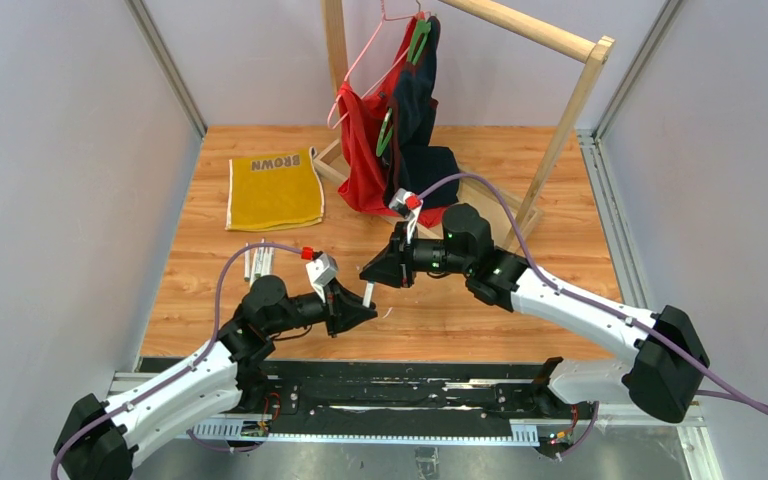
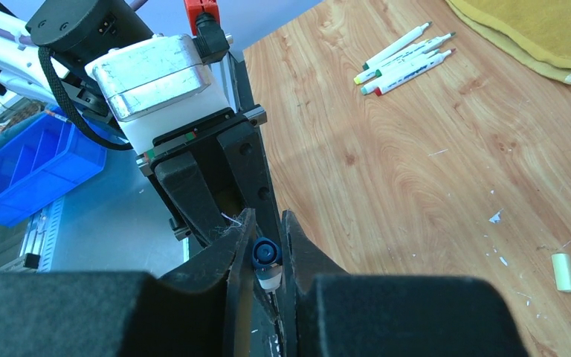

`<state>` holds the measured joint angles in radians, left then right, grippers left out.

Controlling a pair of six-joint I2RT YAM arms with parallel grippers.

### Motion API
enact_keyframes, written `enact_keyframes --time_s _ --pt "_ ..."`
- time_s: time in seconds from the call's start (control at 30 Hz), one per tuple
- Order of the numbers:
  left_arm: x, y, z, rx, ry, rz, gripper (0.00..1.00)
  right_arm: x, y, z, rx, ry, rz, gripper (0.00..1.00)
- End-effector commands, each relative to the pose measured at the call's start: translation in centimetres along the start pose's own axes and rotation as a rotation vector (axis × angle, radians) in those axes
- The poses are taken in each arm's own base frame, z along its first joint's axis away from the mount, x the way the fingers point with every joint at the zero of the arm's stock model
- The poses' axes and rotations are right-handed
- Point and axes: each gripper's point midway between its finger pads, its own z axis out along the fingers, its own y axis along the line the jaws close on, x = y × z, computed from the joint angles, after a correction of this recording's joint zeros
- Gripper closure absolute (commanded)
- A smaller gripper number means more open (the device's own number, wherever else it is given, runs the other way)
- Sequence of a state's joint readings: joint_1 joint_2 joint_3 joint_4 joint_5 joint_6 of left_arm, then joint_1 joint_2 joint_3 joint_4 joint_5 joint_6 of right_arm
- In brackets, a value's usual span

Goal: Insert the pens into the pen caps
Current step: Press the pen cap onto the pen.

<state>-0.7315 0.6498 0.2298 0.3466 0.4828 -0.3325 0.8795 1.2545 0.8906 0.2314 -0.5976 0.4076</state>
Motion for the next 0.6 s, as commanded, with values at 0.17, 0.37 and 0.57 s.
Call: enact_keyframes --time_s 0.17,0.37,0.57 --pt "-14.0 -3.3 -1.1 0.068 -0.439 0.151 1.00 11.5 0.7 -0.5 -0.014 0.327 0.235 0.99" --pt "-14.4 -2.9 -1.2 0.058 -0.460 0.133 1.00 12.9 0.9 -0.5 -0.015 0.357 0.266 0.99" --pt "-14.6 -2.3 -1.5 0.041 -0.467 0.120 1.00 14.6 1.4 -0.9 -0.023 0.404 0.302 1.00"
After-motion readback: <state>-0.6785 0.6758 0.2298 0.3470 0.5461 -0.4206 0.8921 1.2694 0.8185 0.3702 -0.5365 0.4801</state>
